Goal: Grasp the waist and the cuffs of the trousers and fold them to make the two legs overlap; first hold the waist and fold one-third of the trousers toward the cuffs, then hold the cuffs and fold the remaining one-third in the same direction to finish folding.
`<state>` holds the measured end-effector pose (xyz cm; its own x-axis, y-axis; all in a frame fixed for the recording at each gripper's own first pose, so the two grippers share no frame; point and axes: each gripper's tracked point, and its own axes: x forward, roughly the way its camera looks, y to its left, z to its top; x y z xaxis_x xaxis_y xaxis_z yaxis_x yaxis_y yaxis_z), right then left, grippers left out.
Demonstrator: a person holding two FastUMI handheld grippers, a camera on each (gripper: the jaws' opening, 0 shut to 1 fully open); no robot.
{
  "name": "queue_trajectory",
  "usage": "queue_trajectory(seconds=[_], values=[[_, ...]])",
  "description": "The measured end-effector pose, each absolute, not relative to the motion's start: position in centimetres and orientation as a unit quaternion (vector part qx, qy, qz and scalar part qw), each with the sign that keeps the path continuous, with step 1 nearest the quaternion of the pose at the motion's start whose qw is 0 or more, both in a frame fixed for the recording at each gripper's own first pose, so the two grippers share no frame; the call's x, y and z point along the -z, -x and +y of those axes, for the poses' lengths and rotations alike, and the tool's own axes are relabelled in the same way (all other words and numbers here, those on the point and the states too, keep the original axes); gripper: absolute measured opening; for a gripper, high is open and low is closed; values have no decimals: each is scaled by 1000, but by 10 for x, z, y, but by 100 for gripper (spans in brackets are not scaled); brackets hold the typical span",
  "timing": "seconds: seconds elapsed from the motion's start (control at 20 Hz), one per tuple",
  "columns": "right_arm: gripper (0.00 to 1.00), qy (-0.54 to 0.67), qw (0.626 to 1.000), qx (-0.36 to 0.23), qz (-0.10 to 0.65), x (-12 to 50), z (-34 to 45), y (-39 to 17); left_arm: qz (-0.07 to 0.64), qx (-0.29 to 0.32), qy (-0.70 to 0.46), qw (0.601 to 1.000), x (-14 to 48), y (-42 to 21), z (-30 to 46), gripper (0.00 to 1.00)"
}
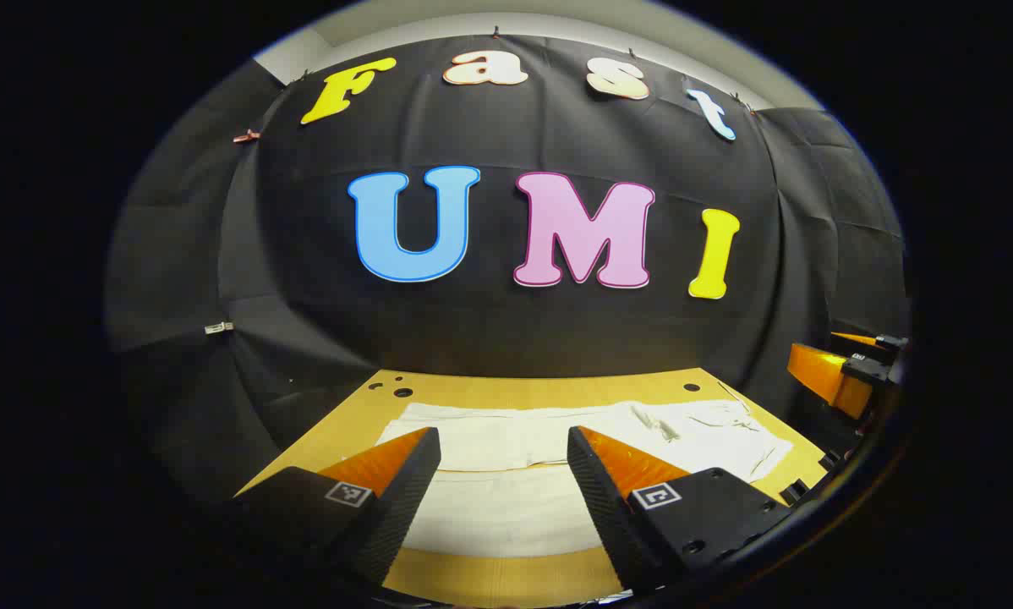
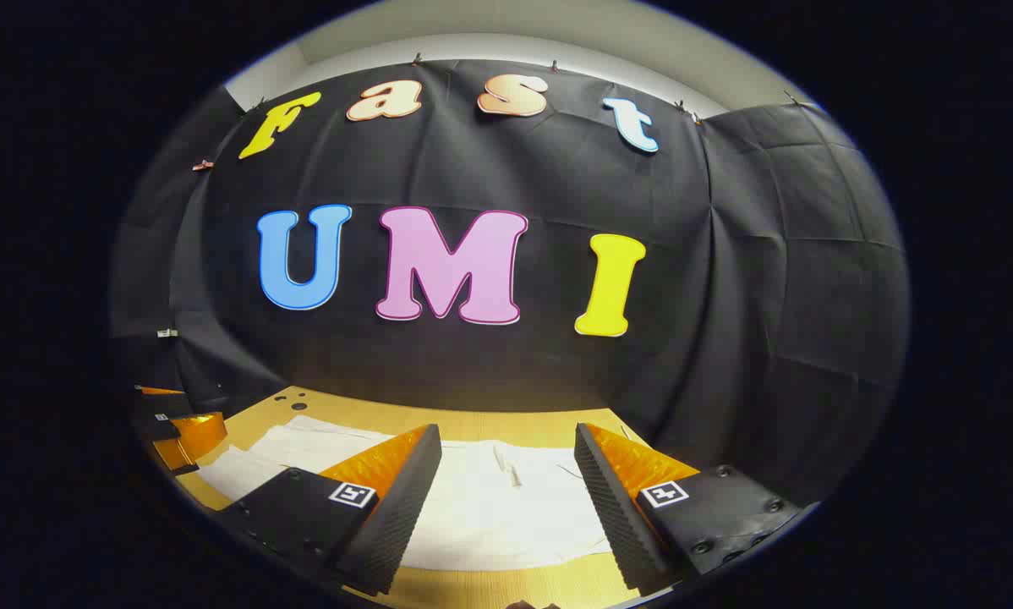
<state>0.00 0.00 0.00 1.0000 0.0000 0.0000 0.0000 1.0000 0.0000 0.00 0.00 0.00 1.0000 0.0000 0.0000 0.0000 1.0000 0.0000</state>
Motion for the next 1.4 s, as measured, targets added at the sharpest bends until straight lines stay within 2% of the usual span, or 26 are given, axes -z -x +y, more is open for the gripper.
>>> queue_trajectory(seconds=[1.4], values=[[97,12,997,-74,10,16,-13,-73,-7,-33,-35,999,-17,-47,-3,95]])
